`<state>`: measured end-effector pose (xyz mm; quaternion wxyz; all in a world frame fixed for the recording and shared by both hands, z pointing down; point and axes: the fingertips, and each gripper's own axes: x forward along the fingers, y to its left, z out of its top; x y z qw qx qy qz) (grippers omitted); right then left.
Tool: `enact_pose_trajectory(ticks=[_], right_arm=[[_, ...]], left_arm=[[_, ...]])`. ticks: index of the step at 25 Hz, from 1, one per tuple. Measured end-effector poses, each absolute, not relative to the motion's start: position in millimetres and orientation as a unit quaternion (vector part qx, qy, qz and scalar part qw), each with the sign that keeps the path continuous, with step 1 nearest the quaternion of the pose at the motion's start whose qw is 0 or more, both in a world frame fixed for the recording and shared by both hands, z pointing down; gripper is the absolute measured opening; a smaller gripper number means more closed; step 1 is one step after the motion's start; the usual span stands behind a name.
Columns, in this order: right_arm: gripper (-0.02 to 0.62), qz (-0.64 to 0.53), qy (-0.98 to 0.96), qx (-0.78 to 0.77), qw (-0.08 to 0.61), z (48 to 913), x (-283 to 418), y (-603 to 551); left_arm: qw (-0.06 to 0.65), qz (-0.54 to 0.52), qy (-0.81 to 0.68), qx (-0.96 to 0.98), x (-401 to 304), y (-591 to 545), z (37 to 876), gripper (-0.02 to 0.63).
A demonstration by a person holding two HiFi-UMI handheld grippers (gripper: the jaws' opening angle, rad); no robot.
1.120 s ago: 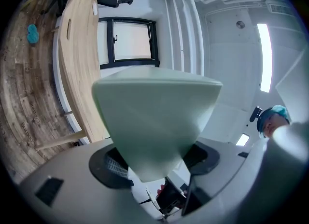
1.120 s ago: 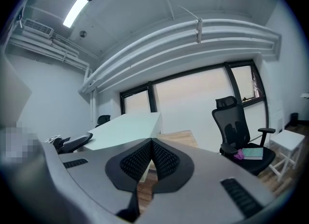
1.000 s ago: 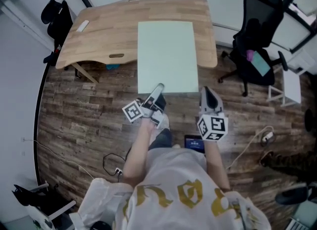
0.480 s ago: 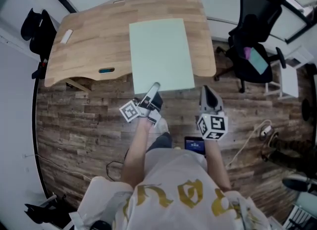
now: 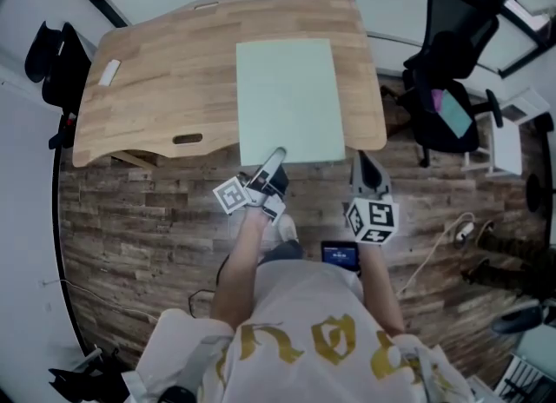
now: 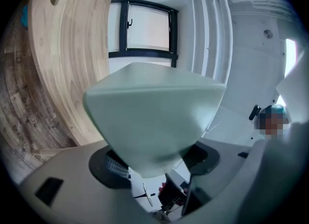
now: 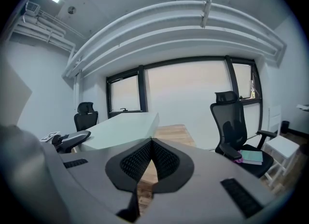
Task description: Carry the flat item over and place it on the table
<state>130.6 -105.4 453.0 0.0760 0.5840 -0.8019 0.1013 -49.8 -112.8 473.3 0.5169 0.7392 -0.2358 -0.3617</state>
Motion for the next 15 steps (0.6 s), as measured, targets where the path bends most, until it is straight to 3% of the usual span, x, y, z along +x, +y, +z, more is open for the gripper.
enact_pose_trajectory(ticks=[15], right_arm=[[-0.003, 0.102, -0.789, 0.600, 0.085, 462.9, 132.7, -138.5]], left_arm=[[0.528, -0.351, -0.217, 0.743, -48.7, -148.3, 481.1, 0.307]])
